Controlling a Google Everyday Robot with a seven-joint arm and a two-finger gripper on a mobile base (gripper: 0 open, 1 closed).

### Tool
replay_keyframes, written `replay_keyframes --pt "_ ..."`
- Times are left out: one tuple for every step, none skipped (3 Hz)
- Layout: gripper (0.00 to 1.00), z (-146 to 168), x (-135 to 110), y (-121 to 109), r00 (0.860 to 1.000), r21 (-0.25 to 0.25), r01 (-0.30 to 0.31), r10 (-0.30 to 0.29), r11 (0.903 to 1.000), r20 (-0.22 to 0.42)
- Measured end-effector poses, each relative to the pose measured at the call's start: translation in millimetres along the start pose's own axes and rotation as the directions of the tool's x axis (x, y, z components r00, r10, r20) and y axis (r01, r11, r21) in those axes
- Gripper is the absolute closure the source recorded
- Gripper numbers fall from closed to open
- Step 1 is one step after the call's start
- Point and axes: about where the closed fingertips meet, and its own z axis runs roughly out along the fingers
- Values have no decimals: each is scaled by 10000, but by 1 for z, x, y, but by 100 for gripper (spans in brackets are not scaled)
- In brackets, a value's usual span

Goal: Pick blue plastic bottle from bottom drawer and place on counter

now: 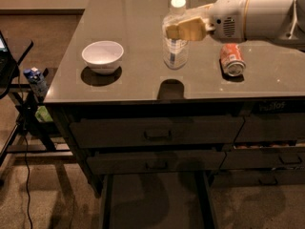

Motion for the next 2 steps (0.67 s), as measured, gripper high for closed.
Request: replay_keyframes --pt "100 2 -1 -10 9995 -183 -309 308 9994 -59" --pt "100 11 1 -19 9955 -589 -870 847 9945 -414"
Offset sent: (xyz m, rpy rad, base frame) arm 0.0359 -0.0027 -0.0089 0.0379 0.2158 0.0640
